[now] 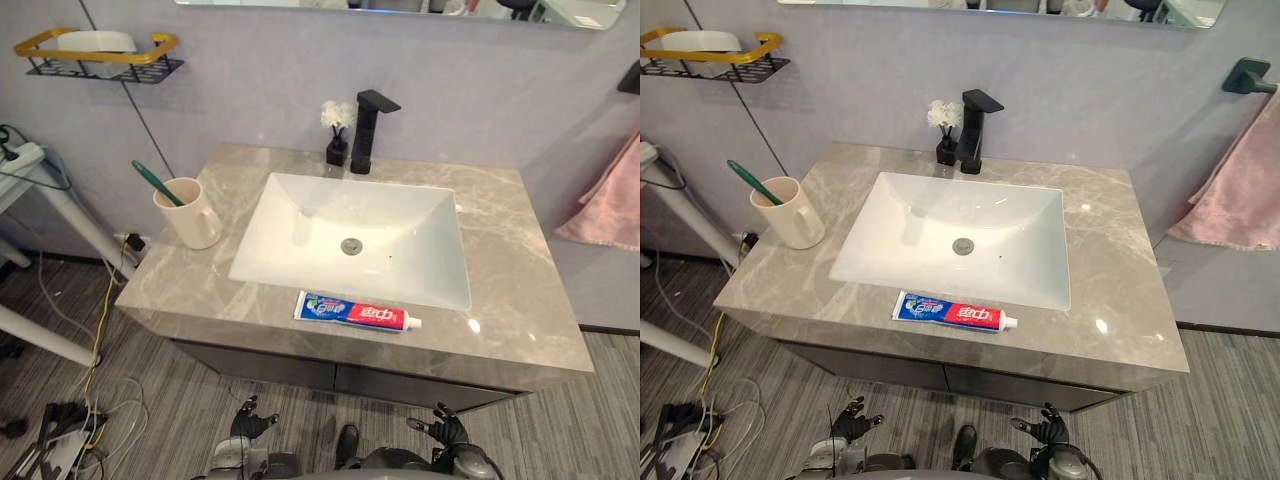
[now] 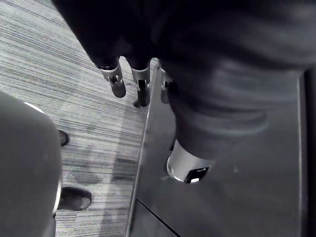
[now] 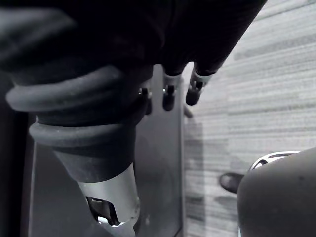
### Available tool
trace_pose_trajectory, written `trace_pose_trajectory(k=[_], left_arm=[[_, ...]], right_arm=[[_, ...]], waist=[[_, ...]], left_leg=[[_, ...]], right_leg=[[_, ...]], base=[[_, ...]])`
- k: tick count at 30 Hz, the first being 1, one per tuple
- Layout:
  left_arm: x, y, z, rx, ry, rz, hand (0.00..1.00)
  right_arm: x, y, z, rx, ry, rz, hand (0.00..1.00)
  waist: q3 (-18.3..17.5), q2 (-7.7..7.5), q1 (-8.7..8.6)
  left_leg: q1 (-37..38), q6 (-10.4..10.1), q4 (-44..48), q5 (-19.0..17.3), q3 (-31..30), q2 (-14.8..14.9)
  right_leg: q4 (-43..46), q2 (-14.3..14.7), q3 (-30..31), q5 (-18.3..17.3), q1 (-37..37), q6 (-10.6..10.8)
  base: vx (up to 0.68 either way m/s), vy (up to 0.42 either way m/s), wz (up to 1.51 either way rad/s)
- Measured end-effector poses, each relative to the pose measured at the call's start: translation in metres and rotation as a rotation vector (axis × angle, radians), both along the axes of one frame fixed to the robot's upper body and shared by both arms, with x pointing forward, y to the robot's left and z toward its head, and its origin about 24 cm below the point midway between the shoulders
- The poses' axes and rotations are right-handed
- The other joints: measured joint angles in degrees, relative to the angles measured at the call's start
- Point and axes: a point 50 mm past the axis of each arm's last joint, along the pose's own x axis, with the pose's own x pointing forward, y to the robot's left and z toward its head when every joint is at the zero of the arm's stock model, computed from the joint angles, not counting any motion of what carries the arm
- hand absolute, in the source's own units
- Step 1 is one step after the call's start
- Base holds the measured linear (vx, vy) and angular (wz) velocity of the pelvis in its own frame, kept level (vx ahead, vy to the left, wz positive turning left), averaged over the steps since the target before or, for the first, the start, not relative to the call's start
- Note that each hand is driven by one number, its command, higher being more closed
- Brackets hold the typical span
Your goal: Organize washtable
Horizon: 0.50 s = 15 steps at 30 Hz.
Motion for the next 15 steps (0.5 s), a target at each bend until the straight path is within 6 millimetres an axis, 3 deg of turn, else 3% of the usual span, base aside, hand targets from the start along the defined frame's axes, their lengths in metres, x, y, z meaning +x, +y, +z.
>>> trace_pose_trajectory(k=[2, 5, 8, 9, 10, 12, 15], left_arm=[[-0.005, -0.001, -0.002, -0.004, 0.017, 0.002, 0.0], [-0.013, -0.001, -0.005, -0.009, 0.039, 0.029, 0.0], [-0.013, -0.001, -0.005, -0.005, 0.041, 0.032, 0.0], [-0.014, 0.0, -0.005, -0.004, 0.041, 0.033, 0.0], [-0.014, 0.002, -0.005, 0.0, 0.04, 0.037, 0.0], [-0.014, 0.006, -0.005, 0.01, 0.042, 0.041, 0.0], [-0.013, 0.007, -0.004, 0.012, 0.037, 0.039, 0.0]], right_arm=[[-0.003, -0.001, -0.001, -0.002, 0.013, -0.003, 0.0], [-0.005, -0.001, -0.003, -0.006, 0.031, 0.01, 0.0], [-0.003, -0.001, -0.005, -0.017, 0.049, 0.043, 0.0], [-0.003, -0.001, -0.005, -0.016, 0.052, 0.048, 0.0], [-0.002, 0.0, -0.005, -0.015, 0.053, 0.05, 0.0], [-0.001, 0.003, -0.006, -0.006, 0.06, 0.056, 0.0], [-0.004, 0.002, -0.008, -0.011, 0.087, 0.053, 0.0]], waist=[[-0.85, 0.19, -0.77], [-1.33, 0.75, -0.38], [-1.55, 0.86, 0.52], [-1.48, 1.02, 0.52], [-1.44, 0.83, 0.62], [-1.34, -0.33, 0.65], [-1.42, -0.8, 1.01]], left_leg=[[1.55, 0.37, -2.34, 0.82, 0.77, -0.46], [3.85, 0.46, -4.11, 1.09, 2.09, -1.02], [5.07, 1.79, -3.75, 0.27, 5.91, -0.96], [4.95, 1.91, -3.66, 0.25, 6.79, -0.92], [5.21, 1.99, -3.7, 0.23, 7.46, -1.43], [6.46, 1.99, -3.63, 0.18, 6.73, -2.31], [6.19, 1.91, -2.34, 0.13, 5.1, -2.26]], right_leg=[[0.67, -0.52, 0.7, 0.13, 0.08, -0.15], [0.91, -0.59, 2.67, 0.28, 0.89, -0.45], [3.88, -0.84, 4.41, -0.36, -0.45, -1.05], [5.74, -1.42, 3.77, -2.02, -1.37, -0.98], [10.91, -4.94, -3.25, -5.51, -2.91, -1.97], [13.65, -7.85, -8.01, -6.47, -2.3, -1.9], [10.06, -7.41, -8.83, -5.47, 0.14, -1.18]], base=[[0.08, 0.173, 0.04], [0.11, 0.174, -0.25], [0.11, 0.192, -0.46], [0.1, 0.178, -0.39], [0.07, 0.131, -0.17], [0.08, 0.109, 0.09], [0.08, 0.022, 0.22]])
